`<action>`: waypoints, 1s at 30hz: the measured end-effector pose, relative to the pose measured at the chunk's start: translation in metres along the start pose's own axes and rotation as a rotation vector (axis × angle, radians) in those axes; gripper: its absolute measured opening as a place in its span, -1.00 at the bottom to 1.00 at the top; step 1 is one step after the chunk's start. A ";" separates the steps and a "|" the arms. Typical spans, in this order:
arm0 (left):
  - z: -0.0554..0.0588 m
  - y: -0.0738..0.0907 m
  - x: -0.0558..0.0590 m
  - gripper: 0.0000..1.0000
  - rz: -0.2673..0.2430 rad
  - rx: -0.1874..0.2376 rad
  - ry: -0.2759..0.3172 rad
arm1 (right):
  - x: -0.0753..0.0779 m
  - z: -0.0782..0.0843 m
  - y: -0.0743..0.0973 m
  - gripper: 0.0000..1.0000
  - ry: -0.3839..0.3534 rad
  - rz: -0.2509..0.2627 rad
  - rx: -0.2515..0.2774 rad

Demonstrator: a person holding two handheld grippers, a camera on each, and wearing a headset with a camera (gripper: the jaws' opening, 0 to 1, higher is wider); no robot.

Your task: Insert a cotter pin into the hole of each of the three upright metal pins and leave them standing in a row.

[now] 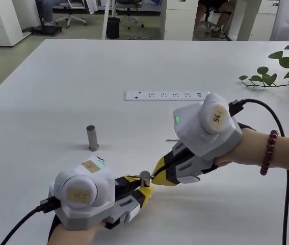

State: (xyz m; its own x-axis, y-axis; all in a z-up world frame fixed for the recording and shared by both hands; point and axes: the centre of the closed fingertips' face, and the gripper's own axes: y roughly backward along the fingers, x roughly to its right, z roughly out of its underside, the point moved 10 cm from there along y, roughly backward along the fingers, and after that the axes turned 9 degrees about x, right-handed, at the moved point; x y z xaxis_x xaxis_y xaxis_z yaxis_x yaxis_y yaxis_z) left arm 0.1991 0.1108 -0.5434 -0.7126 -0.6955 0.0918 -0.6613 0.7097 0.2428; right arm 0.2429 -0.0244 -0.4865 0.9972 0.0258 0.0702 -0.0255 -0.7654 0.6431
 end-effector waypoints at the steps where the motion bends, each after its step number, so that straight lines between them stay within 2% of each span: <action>1: 0.000 0.000 0.000 -0.79 0.000 -0.001 0.001 | 0.000 0.000 0.000 -1.00 -0.005 0.002 0.002; 12: 0.000 -0.001 0.000 -0.78 -0.012 -0.008 0.025 | 0.000 0.001 0.000 -1.00 -0.002 0.014 -0.002; 19: 0.002 -0.001 -0.001 -0.75 -0.023 -0.030 0.042 | -0.001 0.002 -0.002 -0.99 -0.007 0.026 -0.002; 25: 0.005 0.006 -0.005 -0.65 -0.036 -0.060 0.046 | 0.000 0.001 -0.003 -0.82 -0.030 0.042 0.008; 30: 0.004 0.015 -0.007 -0.53 -0.033 -0.060 0.048 | 0.001 -0.002 -0.003 -0.71 -0.070 0.061 0.038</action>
State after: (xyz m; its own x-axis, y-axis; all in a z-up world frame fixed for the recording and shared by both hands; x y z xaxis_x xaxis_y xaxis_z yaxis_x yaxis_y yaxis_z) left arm 0.1930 0.1263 -0.5440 -0.6775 -0.7242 0.1287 -0.6684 0.6791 0.3034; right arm 0.2443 -0.0213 -0.4870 0.9964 -0.0659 0.0538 -0.0850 -0.7882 0.6095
